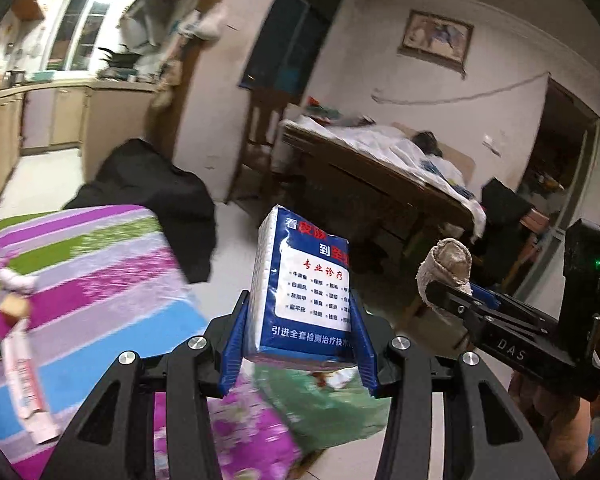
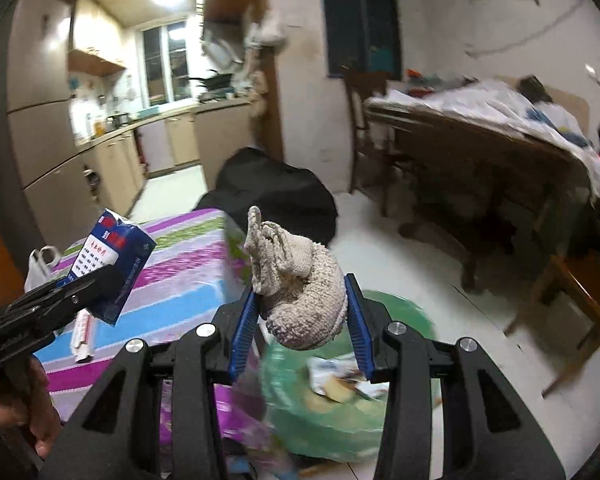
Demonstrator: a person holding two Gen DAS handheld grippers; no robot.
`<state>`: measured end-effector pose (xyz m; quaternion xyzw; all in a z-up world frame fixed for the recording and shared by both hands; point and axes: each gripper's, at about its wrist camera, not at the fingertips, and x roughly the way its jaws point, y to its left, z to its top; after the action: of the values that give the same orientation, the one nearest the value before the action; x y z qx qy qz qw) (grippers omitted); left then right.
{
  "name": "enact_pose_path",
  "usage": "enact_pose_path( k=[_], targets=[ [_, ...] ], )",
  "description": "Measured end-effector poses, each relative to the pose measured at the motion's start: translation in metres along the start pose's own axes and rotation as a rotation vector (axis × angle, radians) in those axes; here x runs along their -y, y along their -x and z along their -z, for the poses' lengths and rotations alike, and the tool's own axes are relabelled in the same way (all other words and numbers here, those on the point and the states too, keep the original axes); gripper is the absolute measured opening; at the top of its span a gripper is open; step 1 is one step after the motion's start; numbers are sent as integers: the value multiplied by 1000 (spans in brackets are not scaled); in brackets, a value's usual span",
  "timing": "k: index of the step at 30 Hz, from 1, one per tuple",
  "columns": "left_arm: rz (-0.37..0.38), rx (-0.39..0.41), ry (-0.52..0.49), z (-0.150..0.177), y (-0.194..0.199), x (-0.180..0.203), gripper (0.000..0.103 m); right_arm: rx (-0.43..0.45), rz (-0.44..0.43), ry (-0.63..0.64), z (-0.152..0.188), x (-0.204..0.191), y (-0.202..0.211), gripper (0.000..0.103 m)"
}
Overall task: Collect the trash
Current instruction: 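Carry the box and cloth with both tools over the green trash bin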
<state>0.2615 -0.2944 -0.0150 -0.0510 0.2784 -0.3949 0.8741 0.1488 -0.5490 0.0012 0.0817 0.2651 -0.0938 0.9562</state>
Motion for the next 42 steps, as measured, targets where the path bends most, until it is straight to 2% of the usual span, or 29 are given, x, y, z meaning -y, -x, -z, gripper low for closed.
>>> enact_pose_path(
  k=[4, 11, 18, 22, 31, 42],
  targets=[
    [24, -60, -46, -8, -45, 36, 48, -61, 31, -46, -2, 35, -15, 40],
    [43, -190, -63, -10, -114, 60, 48, -206, 27, -103, 3, 77, -50, 40],
    [29, -311, -56, -2, -173, 48, 48, -338, 16, -111, 14, 85, -81, 40],
    [13, -371, -67, 3, -203, 44, 48, -378, 24, -107, 21, 90, -92, 40],
    [-13, -448, -74, 19, -248, 38, 48, -433, 28, -117, 33, 107, -110, 40],
    [-46, -482, -89, 37, -268, 29, 48, -466, 21, -121, 44, 117, -126, 40]
  ],
)
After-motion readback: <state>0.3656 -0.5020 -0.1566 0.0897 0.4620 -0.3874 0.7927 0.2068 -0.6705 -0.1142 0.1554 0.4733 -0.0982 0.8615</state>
